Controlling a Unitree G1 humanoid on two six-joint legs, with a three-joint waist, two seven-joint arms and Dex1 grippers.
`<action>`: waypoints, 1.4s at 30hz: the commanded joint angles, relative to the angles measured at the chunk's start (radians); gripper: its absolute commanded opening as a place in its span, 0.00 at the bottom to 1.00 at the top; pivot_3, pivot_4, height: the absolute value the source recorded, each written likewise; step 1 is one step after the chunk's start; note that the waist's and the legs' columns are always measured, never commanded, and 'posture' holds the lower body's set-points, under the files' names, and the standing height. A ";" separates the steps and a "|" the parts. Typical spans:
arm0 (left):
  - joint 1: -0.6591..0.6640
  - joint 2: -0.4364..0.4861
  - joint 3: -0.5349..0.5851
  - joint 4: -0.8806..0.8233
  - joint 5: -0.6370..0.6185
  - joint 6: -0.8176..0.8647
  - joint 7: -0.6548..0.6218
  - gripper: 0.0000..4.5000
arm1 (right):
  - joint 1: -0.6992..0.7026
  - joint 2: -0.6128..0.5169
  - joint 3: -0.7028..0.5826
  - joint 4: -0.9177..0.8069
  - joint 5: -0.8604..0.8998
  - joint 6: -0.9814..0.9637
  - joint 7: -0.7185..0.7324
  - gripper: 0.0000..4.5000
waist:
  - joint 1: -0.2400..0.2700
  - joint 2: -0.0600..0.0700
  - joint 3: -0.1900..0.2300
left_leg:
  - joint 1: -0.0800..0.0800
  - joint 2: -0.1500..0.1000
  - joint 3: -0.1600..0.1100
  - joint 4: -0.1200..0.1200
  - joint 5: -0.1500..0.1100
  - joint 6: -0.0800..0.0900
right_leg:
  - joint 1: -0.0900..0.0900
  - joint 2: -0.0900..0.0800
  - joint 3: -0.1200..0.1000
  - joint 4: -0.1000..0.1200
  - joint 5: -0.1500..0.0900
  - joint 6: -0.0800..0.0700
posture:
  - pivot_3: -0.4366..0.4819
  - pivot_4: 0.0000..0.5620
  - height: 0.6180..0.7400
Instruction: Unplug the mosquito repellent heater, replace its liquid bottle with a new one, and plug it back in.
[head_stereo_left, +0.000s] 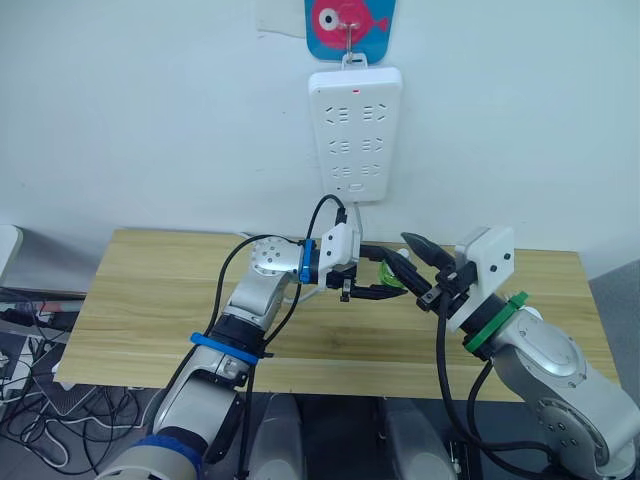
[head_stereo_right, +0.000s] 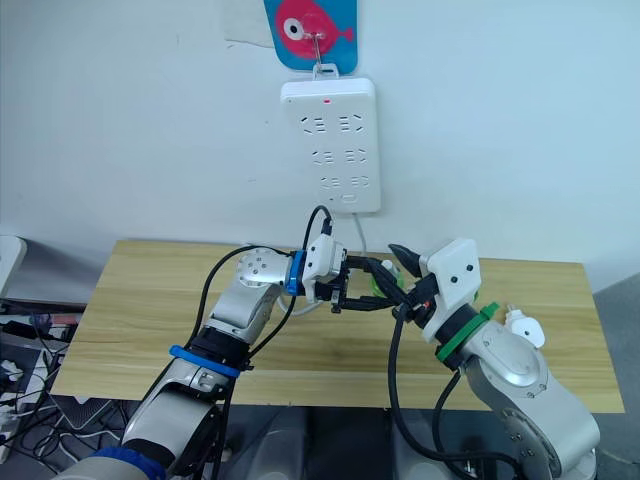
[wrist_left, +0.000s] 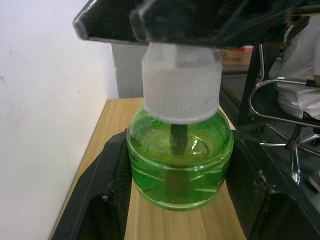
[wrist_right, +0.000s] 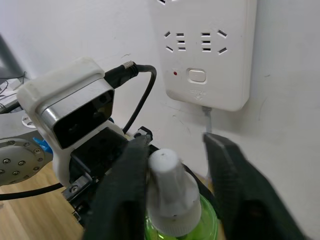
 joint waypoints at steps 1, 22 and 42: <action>-0.002 -0.008 -0.002 -0.029 -0.013 -0.023 -0.007 0.50 | 0.016 -0.012 0.016 -0.034 -0.003 -0.023 0.014 0.08 | 0.000 0.000 0.000 | 0.000 0.000 0.000 0.000 0.000 0.000 | 0.000 0.000 0.000 0.000 0.000 0.000 | 0.54 0.55 1.00; 0.012 0.011 0.008 0.000 -0.002 -0.026 -0.005 0.50 | -0.095 -0.105 -0.255 -0.068 0.077 -0.009 -0.020 0.06 | 0.000 0.000 0.000 | 0.000 0.000 0.000 0.000 -0.001 0.002 | 0.000 0.000 0.000 0.000 0.000 0.000 | 0.52 0.58 1.00; 0.163 0.151 0.025 -0.227 -0.057 0.091 -0.020 0.50 | 0.209 0.203 0.002 0.599 -0.426 -0.695 -0.146 0.06 | 0.001 0.004 0.003 | 0.001 0.001 0.002 -0.001 -0.001 0.002 | -0.002 0.001 0.002 0.002 -0.001 -0.001 | 0.58 0.65 1.00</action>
